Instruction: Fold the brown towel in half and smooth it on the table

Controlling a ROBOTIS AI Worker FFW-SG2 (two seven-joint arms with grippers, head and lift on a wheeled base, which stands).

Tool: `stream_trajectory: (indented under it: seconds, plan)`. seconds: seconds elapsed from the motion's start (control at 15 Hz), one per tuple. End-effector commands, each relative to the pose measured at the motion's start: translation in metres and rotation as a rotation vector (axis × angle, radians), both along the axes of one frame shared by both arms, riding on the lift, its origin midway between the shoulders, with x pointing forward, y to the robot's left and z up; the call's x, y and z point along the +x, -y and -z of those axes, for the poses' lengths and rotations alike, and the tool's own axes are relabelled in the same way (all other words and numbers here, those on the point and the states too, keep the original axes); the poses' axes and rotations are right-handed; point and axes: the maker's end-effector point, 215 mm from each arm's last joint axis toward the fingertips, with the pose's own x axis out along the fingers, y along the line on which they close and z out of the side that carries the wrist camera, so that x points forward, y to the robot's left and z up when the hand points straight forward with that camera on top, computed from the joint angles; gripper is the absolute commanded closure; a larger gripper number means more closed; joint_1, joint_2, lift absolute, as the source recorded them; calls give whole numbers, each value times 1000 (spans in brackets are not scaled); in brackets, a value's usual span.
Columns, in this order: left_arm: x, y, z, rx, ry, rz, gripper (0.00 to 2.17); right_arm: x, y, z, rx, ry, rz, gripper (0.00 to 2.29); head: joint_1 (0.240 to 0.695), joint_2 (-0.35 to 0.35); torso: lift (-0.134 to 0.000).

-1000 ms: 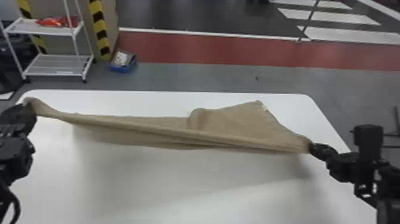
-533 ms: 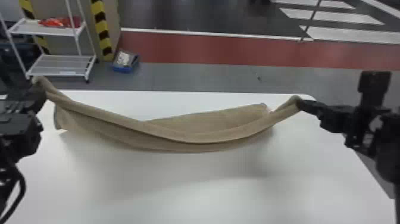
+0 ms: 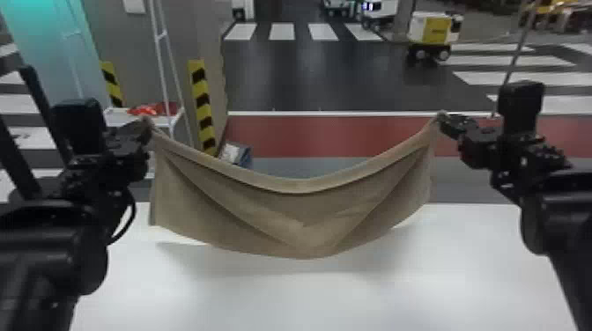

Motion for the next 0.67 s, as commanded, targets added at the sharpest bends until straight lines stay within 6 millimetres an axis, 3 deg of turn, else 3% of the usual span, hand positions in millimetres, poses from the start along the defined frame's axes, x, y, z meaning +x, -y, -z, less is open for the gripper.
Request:
stream_trajectory:
  seconds: [0.0,0.07,0.13,0.2,0.27,0.53,0.6]
  plan:
    - [9,-4,-27,-49,64,6,1436,5,-7,-30,25,94,-22,1382,414,19,-120]
    - [-2,1,-28,-85,80,34,1436,-1,2,-22,33,88,-17,1382,392,26,-120]
    - [-24,5,-16,-143,74,72,1436,-22,25,-13,42,92,5,1386,374,31,-120]
    - [-50,2,-1,-133,58,78,1436,-47,51,7,49,75,21,1382,367,30,-120]
    - [-75,11,24,-112,24,97,1436,-74,77,32,33,59,34,1386,384,13,-120]
    - [-160,47,120,-66,-127,102,1436,-173,133,148,-10,-83,44,1386,531,-66,-120]
    - [-178,53,131,-61,-150,101,1436,-196,141,170,-22,-125,42,1382,578,-89,-120]
